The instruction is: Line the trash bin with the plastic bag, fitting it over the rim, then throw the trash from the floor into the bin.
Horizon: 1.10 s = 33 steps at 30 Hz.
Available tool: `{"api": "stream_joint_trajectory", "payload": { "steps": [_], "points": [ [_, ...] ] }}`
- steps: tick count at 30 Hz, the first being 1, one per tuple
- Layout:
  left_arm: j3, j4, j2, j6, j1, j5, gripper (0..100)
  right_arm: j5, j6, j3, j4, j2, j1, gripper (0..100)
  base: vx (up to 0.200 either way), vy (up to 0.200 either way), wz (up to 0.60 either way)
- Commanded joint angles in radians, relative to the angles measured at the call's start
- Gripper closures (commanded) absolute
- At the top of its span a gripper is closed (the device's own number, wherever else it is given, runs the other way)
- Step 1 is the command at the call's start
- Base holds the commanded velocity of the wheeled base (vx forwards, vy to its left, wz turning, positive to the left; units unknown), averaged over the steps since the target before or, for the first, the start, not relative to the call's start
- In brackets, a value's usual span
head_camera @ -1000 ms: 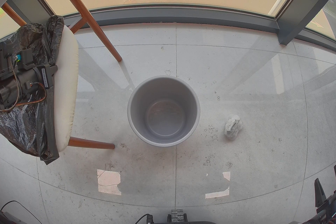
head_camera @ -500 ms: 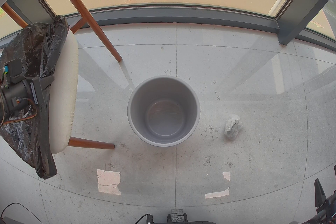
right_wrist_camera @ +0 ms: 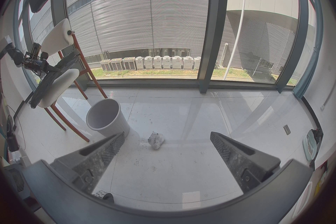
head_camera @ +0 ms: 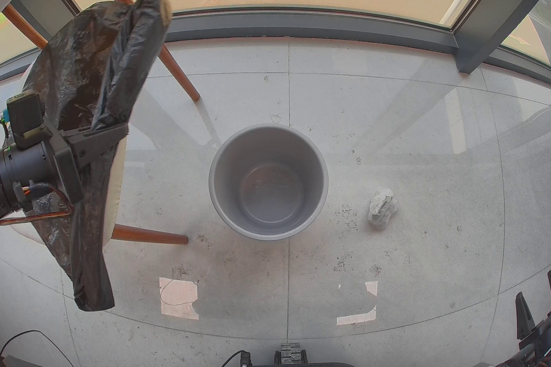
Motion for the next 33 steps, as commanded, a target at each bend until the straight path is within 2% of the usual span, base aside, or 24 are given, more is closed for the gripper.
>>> {"api": "stream_joint_trajectory", "payload": {
  "steps": [1,5,7,9,10,15,20,24,29,30,33],
  "points": [
    [-0.08,-0.003,0.135,0.054,-0.15,0.005,100,0.002,0.0,0.016,0.001,-0.016,0.0,0,0.0,0.0,0.0],
    [-0.127,-0.003,0.218,0.135,-0.207,0.007,100,0.003,-0.007,0.015,0.004,-0.016,0.0,0,0.0,0.0,0.0],
    [-0.164,0.0,0.252,0.143,-0.239,0.007,100,0.003,-0.01,0.015,0.003,-0.016,0.0,0,0.0,0.0,0.0],
    [-0.179,0.003,0.262,0.141,-0.264,0.01,100,0.003,-0.01,0.016,0.003,-0.016,0.0,0,0.0,0.0,0.0],
    [-0.216,0.005,0.295,0.139,-0.331,0.045,100,0.005,-0.008,0.016,0.003,-0.016,0.0,0,0.0,0.0,0.0],
    [-0.215,0.005,0.334,0.104,-0.465,0.133,100,0.005,-0.01,0.016,0.003,-0.016,0.0,0,0.0,0.0,0.0],
    [-0.205,0.005,0.342,0.043,-0.551,0.166,100,0.006,-0.005,0.016,0.003,-0.016,0.0,0,0.0,0.0,0.0],
    [-0.195,0.005,0.36,0.038,-0.56,0.179,100,0.006,-0.008,0.016,0.003,-0.016,0.0,0,0.0,0.0,0.0],
    [-0.109,-0.003,0.373,0.083,-0.528,0.182,100,0.005,-0.01,0.013,0.01,-0.016,0.0,0,0.0,0.0,0.0],
    [-0.087,-0.008,0.376,0.132,-0.48,0.182,100,0.005,-0.008,0.016,0.003,-0.016,0.0,0,0.0,0.0,0.0],
    [-0.09,-0.012,0.425,0.227,-0.442,0.179,100,0.012,-0.01,0.016,0.004,-0.016,-0.003,0,0.0,0.0,0.0]
  ]
}}
